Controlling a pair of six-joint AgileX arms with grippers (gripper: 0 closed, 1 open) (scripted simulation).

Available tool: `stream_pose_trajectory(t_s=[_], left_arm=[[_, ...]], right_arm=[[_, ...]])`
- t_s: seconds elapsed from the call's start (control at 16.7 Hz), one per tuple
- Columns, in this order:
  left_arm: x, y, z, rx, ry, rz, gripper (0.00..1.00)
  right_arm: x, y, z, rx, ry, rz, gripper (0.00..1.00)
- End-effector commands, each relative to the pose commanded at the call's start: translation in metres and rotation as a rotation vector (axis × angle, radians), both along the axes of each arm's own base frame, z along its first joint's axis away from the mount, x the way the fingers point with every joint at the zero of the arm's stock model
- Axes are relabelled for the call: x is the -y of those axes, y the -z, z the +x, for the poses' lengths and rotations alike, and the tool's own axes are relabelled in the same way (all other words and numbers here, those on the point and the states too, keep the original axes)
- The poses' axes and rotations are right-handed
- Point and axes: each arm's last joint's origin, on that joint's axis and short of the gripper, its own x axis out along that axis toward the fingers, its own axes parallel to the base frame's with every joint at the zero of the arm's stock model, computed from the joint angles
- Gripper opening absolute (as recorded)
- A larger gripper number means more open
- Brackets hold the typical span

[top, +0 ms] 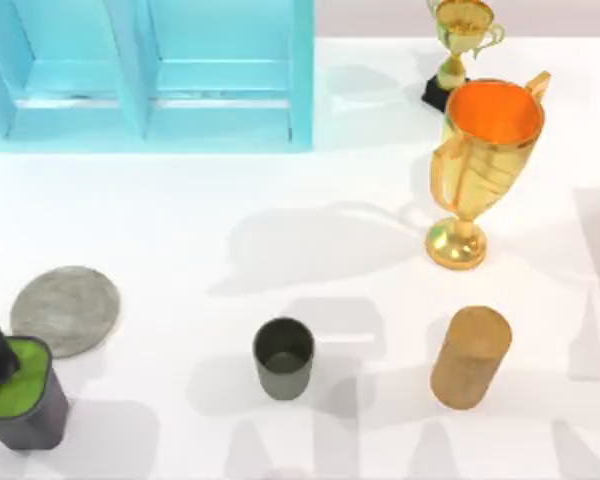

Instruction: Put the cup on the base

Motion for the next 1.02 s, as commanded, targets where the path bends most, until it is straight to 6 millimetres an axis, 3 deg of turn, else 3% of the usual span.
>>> stream_pose_trajectory(t_s=[0.24, 0.54, 0.78, 1.02], left_arm=[[0.001, -0.005, 0.0, -0.028, 0.007, 0.015, 1.0], [0.012, -0.039, 0.008, -0.244, 0.099, 0.147, 1.0], [0.033, -0.076, 0.032, -0.495, 0.266, 0.34, 1.0], [0.074, -0.105, 0.071, -0.744, 0.507, 0.585, 1.0]], right_arm=[[0.0, 0.0, 0.0, 0.0, 0.0, 0.0, 1.0], [0.0, 0.0, 0.0, 0.0, 0.0, 0.0, 1.0], [0.0, 0.0, 0.0, 0.0, 0.0, 0.0, 1.0], [0.0, 0.0, 0.0, 0.0, 0.0, 0.0, 1.0]])
